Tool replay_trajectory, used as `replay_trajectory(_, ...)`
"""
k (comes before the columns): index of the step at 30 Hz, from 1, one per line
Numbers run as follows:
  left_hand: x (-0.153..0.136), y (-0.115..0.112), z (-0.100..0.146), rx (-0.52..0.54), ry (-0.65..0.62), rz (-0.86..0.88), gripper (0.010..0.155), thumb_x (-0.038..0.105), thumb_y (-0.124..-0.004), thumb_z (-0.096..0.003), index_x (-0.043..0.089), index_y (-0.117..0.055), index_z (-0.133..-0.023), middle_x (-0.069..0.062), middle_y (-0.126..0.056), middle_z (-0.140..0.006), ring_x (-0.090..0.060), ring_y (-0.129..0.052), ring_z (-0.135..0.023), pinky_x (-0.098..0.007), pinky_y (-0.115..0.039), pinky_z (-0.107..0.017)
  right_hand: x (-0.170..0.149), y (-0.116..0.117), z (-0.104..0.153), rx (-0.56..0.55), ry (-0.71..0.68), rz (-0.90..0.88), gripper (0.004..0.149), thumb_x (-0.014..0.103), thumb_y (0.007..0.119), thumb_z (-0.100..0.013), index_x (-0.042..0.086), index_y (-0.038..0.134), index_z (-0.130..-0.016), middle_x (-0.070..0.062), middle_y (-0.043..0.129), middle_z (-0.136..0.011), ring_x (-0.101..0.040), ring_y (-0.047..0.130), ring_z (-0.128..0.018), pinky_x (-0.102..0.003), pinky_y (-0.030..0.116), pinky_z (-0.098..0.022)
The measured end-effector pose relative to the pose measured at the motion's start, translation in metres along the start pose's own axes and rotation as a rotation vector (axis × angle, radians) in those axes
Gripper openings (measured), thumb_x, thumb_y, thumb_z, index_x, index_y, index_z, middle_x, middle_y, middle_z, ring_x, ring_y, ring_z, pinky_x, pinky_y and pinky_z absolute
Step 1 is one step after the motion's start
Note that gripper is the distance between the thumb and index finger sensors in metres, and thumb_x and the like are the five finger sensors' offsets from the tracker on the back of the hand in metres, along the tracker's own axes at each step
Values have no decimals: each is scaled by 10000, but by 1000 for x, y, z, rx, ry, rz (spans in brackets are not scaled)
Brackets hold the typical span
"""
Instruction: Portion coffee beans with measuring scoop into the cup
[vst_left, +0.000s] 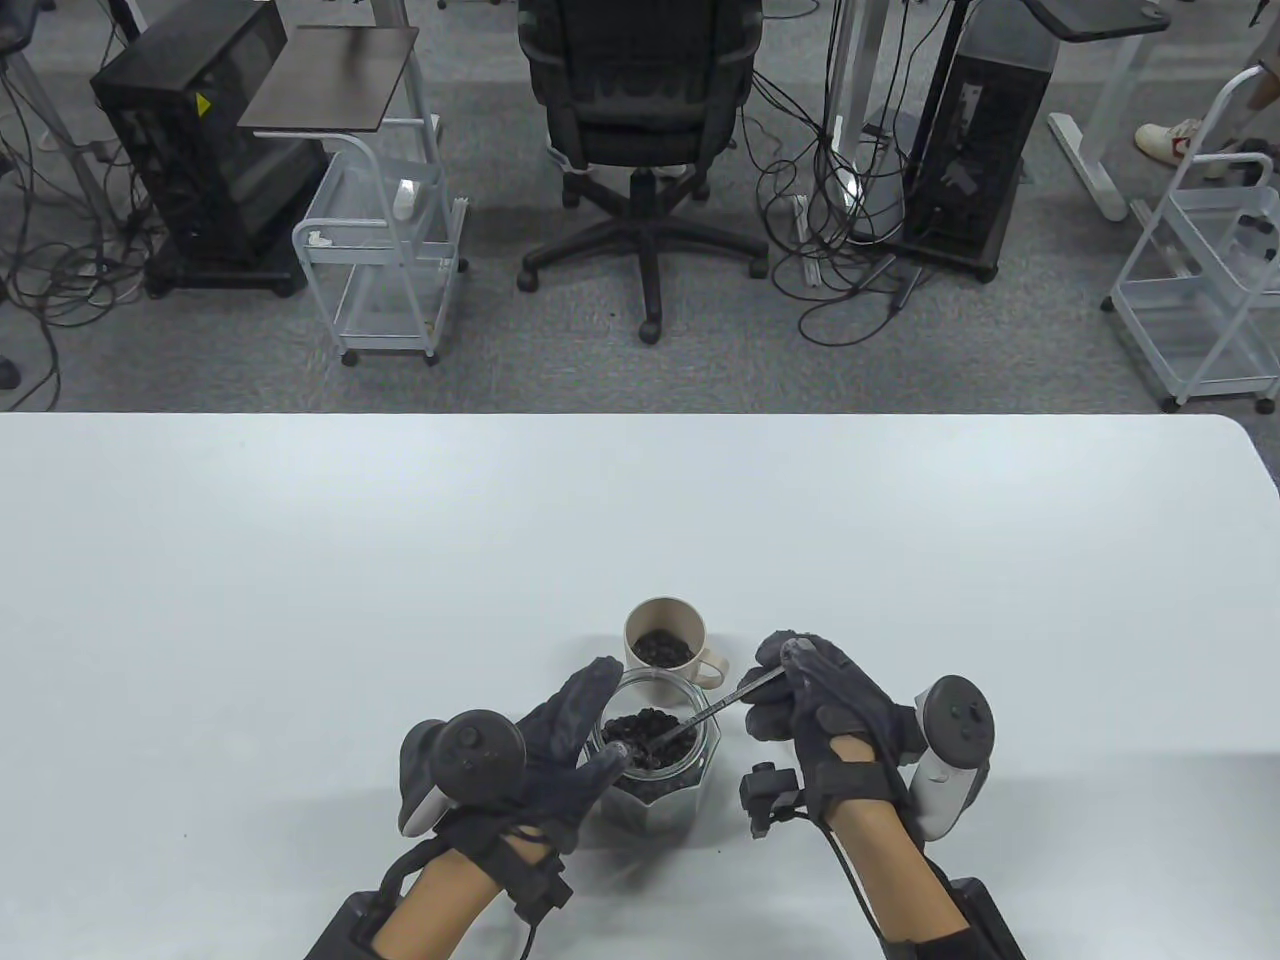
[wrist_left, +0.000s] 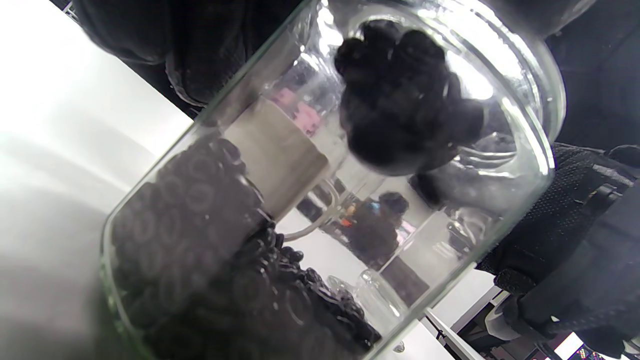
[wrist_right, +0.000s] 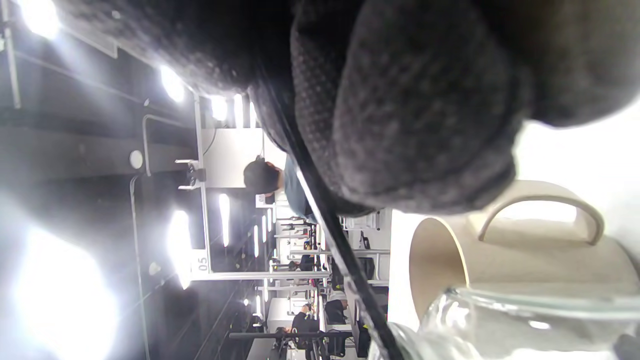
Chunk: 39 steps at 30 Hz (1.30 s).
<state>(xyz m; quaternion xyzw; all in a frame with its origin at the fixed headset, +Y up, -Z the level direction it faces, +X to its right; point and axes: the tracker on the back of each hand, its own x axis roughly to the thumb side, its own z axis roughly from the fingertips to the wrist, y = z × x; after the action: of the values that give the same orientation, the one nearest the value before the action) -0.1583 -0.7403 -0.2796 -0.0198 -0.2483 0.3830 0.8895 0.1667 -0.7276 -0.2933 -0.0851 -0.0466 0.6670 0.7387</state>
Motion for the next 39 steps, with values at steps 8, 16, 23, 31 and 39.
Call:
replay_trajectory(8, 0, 0, 0, -3, 1, 2, 845, 725, -549, -469, 249, -358, -1140, -238, -542, -1140, -543, -740, -952, -679, -593, -644, -8, -10, -5, -24, 87, -104, 403, 336, 769, -522, 44, 840, -791, -250, 959, -541, -333, 1056, -242, -508, 850, -265)
replay_trajectory(16, 0, 0, 0, -3, 2, 1, 846, 724, -549, -469, 247, -357, -1141, -239, -544, -1139, -545, -740, -950, -679, -594, -642, -11, -17, -6, -44, 132, -177, 403, 341, 759, -531, 52, 826, -804, -242, 951, -560, -328, 1055, -258, -504, 849, -280)
replay_trajectory(23, 0, 0, 0, -2, 3, 4, 844, 724, -549, -469, 249, -358, -1140, -237, -543, -1140, -543, -740, -951, -679, -593, -644, -12, -20, -5, -51, 161, -243, 405, 346, 750, -539, 56, 814, -816, -238, 945, -574, -325, 1055, -274, -502, 849, -289)
replay_trajectory(31, 0, 0, 0, -4, 3, 5, 844, 724, -549, -469, 250, -355, -1140, -238, -543, -1139, -542, -739, -953, -679, -593, -644, -8, -23, -3, -72, 174, -323, 408, 349, 743, -544, 58, 804, -823, -236, 940, -585, -324, 1054, -288, -501, 847, -302)
replay_trajectory(39, 0, 0, 0, -5, 3, 3, 843, 723, -549, -470, 250, -357, -1140, -238, -542, -1139, -542, -740, -952, -679, -593, -644, -3, -27, 0, -106, 158, -415, 414, 347, 723, -551, 70, 766, -856, -237, 911, -644, -346, 1047, -363, -519, 832, -348)
